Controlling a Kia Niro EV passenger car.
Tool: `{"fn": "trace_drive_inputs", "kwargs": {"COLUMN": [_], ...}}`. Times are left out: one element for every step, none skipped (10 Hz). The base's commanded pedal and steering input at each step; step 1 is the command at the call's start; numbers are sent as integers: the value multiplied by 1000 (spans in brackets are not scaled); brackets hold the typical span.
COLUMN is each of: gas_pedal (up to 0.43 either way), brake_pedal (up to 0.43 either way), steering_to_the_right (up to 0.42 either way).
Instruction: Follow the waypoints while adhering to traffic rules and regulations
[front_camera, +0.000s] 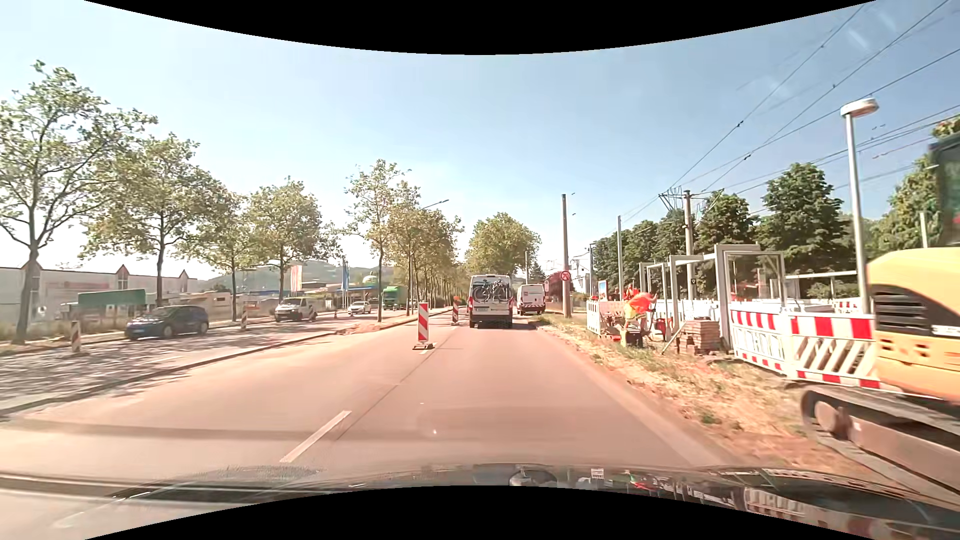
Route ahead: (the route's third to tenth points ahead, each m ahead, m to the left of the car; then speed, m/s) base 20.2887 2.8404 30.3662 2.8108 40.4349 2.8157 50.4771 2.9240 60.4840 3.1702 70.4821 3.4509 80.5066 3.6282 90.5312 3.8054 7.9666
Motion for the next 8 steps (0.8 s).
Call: {"fn": "trace_drive_inputs", "kwargs": {"gas_pedal": [0, 0, 0, 8, 20, 20, 20, 20], "brake_pedal": [0, 0, 0, 0, 0, 0, 0, 0], "steering_to_the_right": [0, 0, 0, 0, 0, 0, 0, 0]}}
